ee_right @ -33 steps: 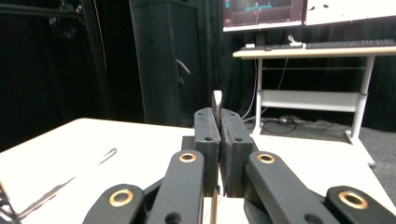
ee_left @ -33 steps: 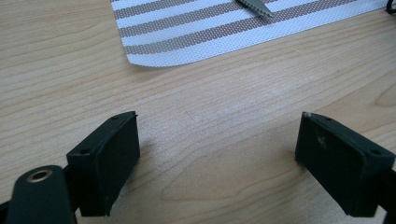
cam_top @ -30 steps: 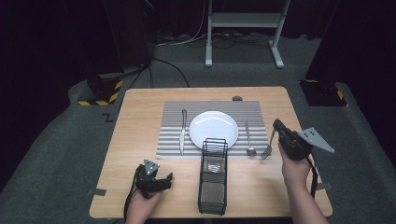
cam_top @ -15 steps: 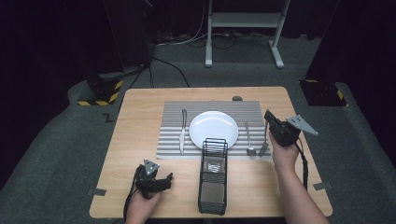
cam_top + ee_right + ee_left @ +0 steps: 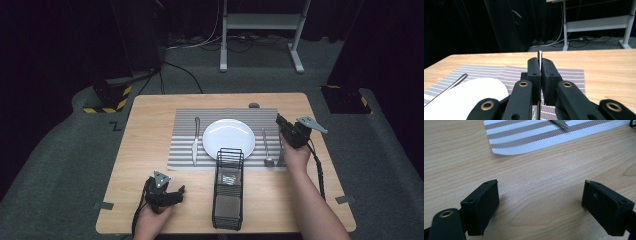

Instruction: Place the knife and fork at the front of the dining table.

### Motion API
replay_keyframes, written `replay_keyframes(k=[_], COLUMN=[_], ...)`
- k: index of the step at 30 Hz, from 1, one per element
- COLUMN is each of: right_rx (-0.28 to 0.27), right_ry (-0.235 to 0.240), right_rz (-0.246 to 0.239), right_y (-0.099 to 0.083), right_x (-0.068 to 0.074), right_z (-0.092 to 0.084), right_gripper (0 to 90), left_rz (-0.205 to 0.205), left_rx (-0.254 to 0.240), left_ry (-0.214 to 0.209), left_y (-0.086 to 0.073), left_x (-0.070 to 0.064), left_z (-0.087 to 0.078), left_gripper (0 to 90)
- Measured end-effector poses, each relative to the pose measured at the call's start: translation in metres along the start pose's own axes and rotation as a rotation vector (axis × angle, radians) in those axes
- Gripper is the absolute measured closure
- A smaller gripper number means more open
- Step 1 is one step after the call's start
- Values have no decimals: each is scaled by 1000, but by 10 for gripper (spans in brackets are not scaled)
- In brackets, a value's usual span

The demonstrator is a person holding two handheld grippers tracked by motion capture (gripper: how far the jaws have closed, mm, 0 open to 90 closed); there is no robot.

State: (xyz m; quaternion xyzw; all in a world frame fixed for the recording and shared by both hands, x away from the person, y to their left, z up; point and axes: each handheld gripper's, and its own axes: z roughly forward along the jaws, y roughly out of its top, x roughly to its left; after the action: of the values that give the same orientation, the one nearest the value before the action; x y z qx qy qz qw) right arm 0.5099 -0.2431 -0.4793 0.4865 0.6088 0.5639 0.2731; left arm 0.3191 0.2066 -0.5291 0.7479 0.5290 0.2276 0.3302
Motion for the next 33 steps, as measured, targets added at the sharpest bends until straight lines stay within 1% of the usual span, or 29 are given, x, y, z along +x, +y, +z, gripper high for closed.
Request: replay_keyframes(k=[3, 7, 12, 14, 17, 19, 20, 23, 29, 33], right_rx=[12, 24, 36, 40, 48, 51, 56, 51, 44, 75], right_ry=[-6, -12, -29, -29, -45, -42, -48, -58, -61, -63], right_rz=[5, 22, 16, 17, 4, 3, -1, -1, -11, -39], right_y=[-3, -6, -9, -9, -9, -9, -9, -8, -6, -9], right_x=[-2, -5, -8, -9, -10, -11, -10, -11, -9, -5], right_z=[6, 11, 13, 14, 15, 15, 15, 15, 10, 3], right_gripper=[859, 855, 847, 844, 831, 796, 786, 796, 798, 792], left_rz=[-4, 1, 4, 1, 0, 2, 1, 1, 8, 10], left_rx=[-2, -1, 0, -2, -2, -3, -3, -2, 0, 1], left_ry=[-4, -6, -10, -10, -11, -12, -12, -14, -20, -19], left_y=[0, -1, -1, -1, -1, -1, -1, -1, -1, -1], left_x=[-1, -1, 0, 0, 0, 1, 1, 1, 1, 0], left_z=[0, -1, -1, -1, -1, -1, -1, -1, -1, -1], left_gripper=[143, 143, 143, 142, 142, 142, 142, 141, 136, 136])
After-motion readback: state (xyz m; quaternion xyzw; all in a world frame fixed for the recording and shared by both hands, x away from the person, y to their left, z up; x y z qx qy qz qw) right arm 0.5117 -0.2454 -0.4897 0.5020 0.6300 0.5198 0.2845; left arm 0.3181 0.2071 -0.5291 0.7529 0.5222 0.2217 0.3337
